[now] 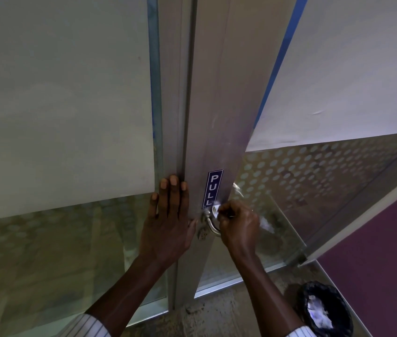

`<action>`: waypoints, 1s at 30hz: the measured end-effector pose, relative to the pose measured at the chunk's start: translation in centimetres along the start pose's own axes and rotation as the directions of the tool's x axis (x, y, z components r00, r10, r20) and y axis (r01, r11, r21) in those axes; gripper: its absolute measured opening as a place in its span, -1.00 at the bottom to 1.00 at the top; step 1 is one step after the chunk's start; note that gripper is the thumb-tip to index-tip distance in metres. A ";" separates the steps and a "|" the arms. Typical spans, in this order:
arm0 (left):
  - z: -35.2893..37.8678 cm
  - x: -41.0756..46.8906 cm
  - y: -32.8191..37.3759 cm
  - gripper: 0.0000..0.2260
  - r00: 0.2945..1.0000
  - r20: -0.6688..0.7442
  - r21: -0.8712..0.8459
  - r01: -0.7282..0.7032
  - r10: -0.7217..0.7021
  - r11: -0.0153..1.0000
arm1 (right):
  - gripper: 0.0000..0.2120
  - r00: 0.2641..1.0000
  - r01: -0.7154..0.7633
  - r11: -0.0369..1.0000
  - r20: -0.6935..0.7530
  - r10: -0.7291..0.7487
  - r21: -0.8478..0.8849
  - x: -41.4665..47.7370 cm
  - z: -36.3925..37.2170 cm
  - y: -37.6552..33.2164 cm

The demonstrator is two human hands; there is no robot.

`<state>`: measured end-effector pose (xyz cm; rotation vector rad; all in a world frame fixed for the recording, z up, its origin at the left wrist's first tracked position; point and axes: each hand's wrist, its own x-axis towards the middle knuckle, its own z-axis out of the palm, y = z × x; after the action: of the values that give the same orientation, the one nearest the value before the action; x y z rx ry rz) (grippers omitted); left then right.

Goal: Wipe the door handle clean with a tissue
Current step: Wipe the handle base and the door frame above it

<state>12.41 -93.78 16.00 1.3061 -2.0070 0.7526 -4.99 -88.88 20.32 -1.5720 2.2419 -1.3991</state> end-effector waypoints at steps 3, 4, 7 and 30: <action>0.0 -0.1 -0.1 0.03 1.000 -0.004 0.003 -0.013 0.013 1.000 | -0.83 0.999 0.013 0.995 -0.031 -0.010 0.094 0.4 -0.8 -1.1; 0.1 -0.1 -0.1 0.04 1.000 -0.004 0.004 -0.014 0.014 1.000 | -0.82 0.997 0.049 0.989 -0.069 -0.039 0.138 0.9 -1.5 -2.0; 0.1 -0.1 0.1 0.09 1.000 0.006 -0.008 0.001 -0.001 1.000 | -0.84 0.951 0.250 0.943 -0.240 -0.196 0.221 3.3 -3.6 -5.3; 0.0 -0.1 0.0 0.12 1.000 -0.002 -0.023 -0.006 0.006 1.000 | -0.91 0.826 0.504 0.818 -0.432 -0.362 0.279 8.4 -6.9 -11.4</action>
<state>12.48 -93.71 15.91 1.2861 -2.0130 0.7317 -4.36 -91.83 35.81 -1.8809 1.6265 -2.2572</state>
